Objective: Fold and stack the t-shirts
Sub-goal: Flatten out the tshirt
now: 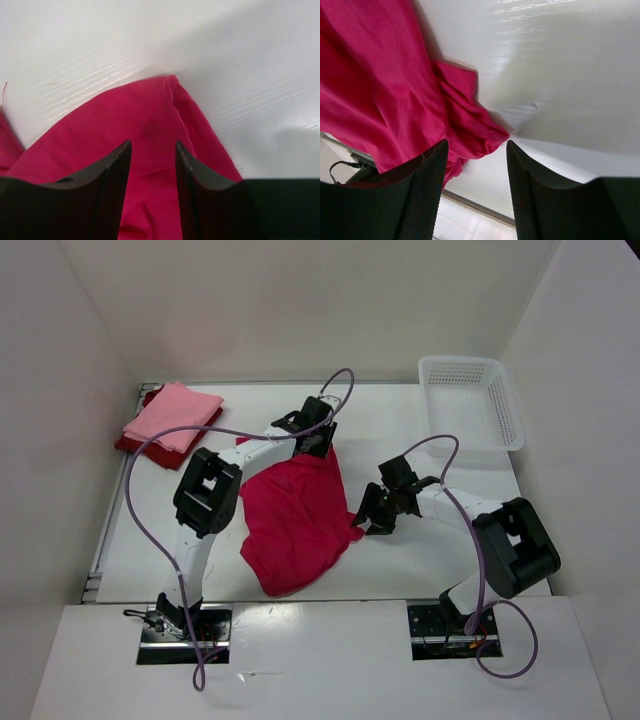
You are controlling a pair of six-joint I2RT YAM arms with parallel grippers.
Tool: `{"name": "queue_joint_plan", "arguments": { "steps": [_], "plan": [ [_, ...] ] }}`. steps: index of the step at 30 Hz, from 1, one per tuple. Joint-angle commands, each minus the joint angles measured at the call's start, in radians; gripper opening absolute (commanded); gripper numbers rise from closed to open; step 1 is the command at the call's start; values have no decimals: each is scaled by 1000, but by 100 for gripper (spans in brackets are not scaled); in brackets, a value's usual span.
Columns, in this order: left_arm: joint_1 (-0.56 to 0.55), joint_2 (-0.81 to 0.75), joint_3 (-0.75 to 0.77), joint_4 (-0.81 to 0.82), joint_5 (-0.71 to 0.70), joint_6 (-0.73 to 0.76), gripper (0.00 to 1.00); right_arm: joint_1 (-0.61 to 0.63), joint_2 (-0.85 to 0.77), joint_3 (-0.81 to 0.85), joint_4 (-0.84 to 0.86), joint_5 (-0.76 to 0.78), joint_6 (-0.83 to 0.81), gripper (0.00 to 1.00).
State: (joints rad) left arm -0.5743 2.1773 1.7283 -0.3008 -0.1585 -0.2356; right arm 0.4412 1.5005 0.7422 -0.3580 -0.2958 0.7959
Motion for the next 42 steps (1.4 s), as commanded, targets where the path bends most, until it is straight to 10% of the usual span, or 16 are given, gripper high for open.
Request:
{"name": "queue_joint_plan", "arguments": {
  "steps": [1, 14, 42],
  "plan": [
    [-12, 13, 28, 14, 36, 27, 47, 10, -34, 5, 30, 11, 6, 56],
    [-45, 76, 51, 5, 36, 27, 50, -10, -43, 5, 30, 1, -3, 56],
    [-27, -164, 42, -37, 22, 5, 7, -19, -62, -35, -21, 51, -3, 53]
  ]
}}
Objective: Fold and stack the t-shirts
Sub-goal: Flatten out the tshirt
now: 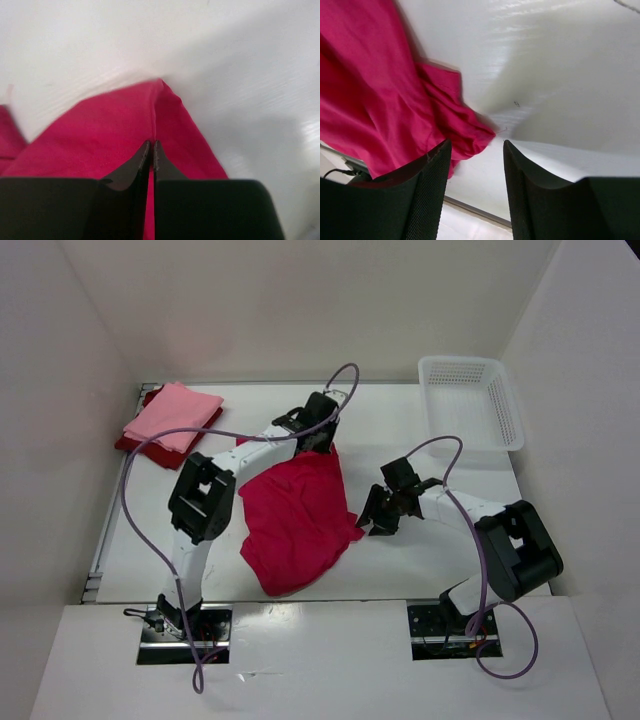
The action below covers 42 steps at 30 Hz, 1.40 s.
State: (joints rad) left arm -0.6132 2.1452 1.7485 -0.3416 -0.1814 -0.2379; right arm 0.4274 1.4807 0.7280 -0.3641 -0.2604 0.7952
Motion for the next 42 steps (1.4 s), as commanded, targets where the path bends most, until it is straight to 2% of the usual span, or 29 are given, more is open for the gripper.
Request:
{"name": "queue_joint_plan", "arguments": {
  "steps": [1, 5, 8, 9, 10, 12, 13, 19, 21, 22, 24, 25, 26, 27, 28, 29, 30, 31, 32, 33, 34, 36, 38, 39, 41, 42],
  "plan": [
    [24, -151, 5, 4, 45, 8, 7, -6, -33, -21, -6, 15, -2, 51],
    [44, -214, -26, -19, 45, -1, 2, -6, 13, -21, 16, -13, -2, 47],
    [53, -266, -56, -31, 36, 8, 0, -6, 58, 2, 40, -23, -2, 40],
    [53, -278, -66, -31, 36, 8, 0, -6, 69, 28, 40, -23, -2, 36],
    [53, -291, -85, -31, 36, 8, 0, -6, 81, 37, 51, -23, -2, 23],
    [66, -323, -96, -31, 36, 8, 0, -6, 107, 76, 63, -33, -2, 12],
    [78, -332, -96, -42, 36, 8, 0, -6, 107, 94, 63, -33, 7, 2],
    [171, -386, -78, -60, 92, -35, 0, -25, 44, 289, 30, 4, -5, 0],
    [229, -396, -20, -60, 146, -58, 0, -55, 24, 425, 2, 13, -20, 0],
    [249, -396, 17, -60, 160, -58, 0, -68, 24, 547, 2, 22, -36, 0],
    [318, -367, 124, -100, 187, -86, 0, -111, 73, 701, -44, 23, -56, 0],
    [345, -334, 194, -117, 207, -96, 0, -124, 99, 878, -65, 33, -77, 0],
    [371, -315, 356, -132, 259, -107, 0, -134, 124, 974, -87, 45, -86, 0],
    [432, -294, 444, -166, 288, -135, 0, -153, 169, 1066, -122, 46, -86, 0],
    [466, -254, 524, -178, 315, -161, 0, -153, 187, 1243, -131, 58, -86, 0],
    [504, -242, 640, -178, 392, -193, 0, -167, 200, 1328, -131, 58, -97, 0],
    [547, -242, 641, -142, 442, -236, 0, -167, 214, 1413, -148, 69, -97, 0],
    [647, -286, 596, -90, 494, -349, 0, -167, 243, 1582, -177, 69, -97, 0],
    [700, -309, 553, -44, 549, -406, 0, -167, 259, 1663, -194, 69, -97, 0],
    [751, -341, 492, 23, 657, -452, 0, -167, 269, 1785, -208, 69, -97, 0],
    [818, -356, 471, 50, 689, -493, 0, -167, 279, 1821, -234, 79, -97, 0],
    [849, -395, 448, 50, 689, -480, 0, -167, 259, 1818, -245, 79, -109, 0],
    [871, -430, 357, 100, 700, -460, 0, -167, 163, 1641, -213, 89, -122, 0],
    [871, -474, 308, 121, 700, -460, 0, -167, 118, 1438, -185, 89, -132, 0],
    [871, -511, 168, 145, 700, -440, 0, -167, 5, 1246, -154, 89, -142, 0],
    [871, -563, 99, 165, 700, -440, 1, -167, -28, 1053, -154, 89, -151, 0]
  ]
}}
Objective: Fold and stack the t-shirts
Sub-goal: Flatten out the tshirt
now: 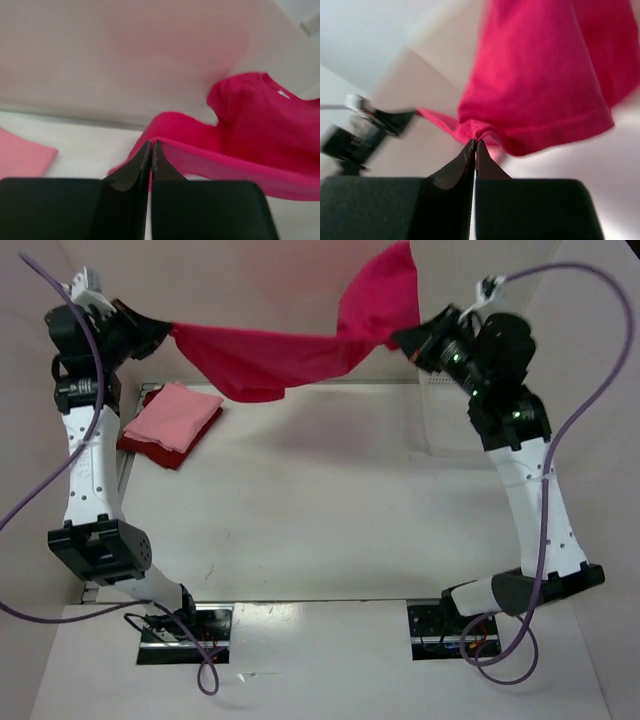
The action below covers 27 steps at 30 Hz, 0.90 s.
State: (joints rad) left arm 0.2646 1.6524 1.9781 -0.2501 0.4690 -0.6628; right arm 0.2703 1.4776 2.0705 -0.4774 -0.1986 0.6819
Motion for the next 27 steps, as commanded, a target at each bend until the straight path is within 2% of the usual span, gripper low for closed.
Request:
{"name": "queue_joint_plan", "arguments": {
  "steps": [1, 2, 3, 5, 6, 7, 10, 11, 14, 17, 18, 19, 22, 25, 27],
  "plan": [
    [-7, -104, -213, 107, 49, -15, 1, -9, -55, -393, -30, 12, -38, 0],
    [-7, -138, -301, 168, 39, -24, 1, -9, -119, -499, -5, -5, -38, 0],
    [-7, -202, -464, 192, 39, -24, 4, -9, -146, -702, 5, -27, -38, 0],
    [-7, -280, -620, 221, 0, -24, 7, -9, -201, -890, 46, -45, -18, 0],
    [-7, -299, -689, 221, -9, -14, 8, -9, -201, -1043, 59, -73, 1, 0],
    [-7, -318, -820, 221, -33, -14, 10, -9, -201, -1106, 68, -73, 13, 0],
    [-27, -413, -1038, 183, -119, 32, 17, -9, -185, -1272, 91, -82, 56, 0],
    [-27, -431, -1089, 167, -139, 43, 25, -9, -165, -1314, 76, -82, 56, 0],
    [-27, -520, -1220, 75, -237, 32, 33, -9, -165, -1382, 48, -145, 65, 1],
    [-27, -591, -1205, -42, -291, -17, 48, 3, -209, -1373, 2, -130, 65, 8],
    [-27, -600, -1205, -61, -308, -30, 51, 12, -209, -1353, -13, -142, 65, 13],
    [-18, -600, -1196, -61, -308, -44, 51, 12, -209, -1339, -27, -142, 47, 26],
    [-27, -582, -1243, 9, -187, -80, 53, 12, -163, -1270, -92, -171, -10, 37],
    [-111, -569, -1254, 12, -223, -90, 58, 12, -163, -1207, -122, -142, -21, 41],
    [-190, -522, -1239, -37, -276, -69, 75, 12, -172, -1170, -122, -130, -21, 43]
  ]
}}
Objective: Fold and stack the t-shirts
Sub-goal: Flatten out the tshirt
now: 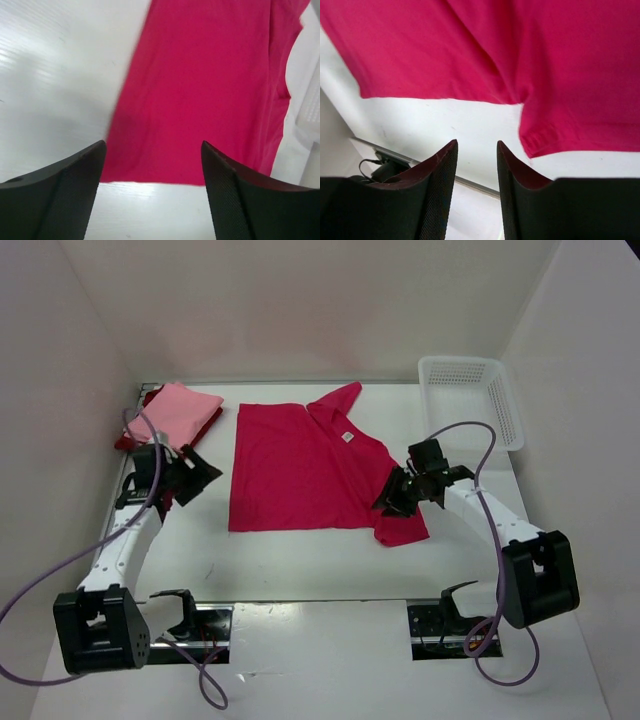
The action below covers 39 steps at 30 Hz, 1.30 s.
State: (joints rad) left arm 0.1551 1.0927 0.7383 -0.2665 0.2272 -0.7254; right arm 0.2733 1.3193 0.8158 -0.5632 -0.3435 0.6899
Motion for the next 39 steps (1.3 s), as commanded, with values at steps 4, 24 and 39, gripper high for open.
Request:
{"name": "queue_joint_plan", "arguments": {
  "steps": [4, 24, 39],
  "plan": [
    [-207, 93, 12, -83, -92, -51, 100, 9, -14, 118, -11, 24, -29, 19],
    [-226, -68, -303, -43, -138, -509, 53, 9, -32, 34, 102, 37, 37, 1],
    [-203, -21, -352, 27, -206, -611, 42, 9, -23, 43, 111, -9, 37, 1]
  ]
}}
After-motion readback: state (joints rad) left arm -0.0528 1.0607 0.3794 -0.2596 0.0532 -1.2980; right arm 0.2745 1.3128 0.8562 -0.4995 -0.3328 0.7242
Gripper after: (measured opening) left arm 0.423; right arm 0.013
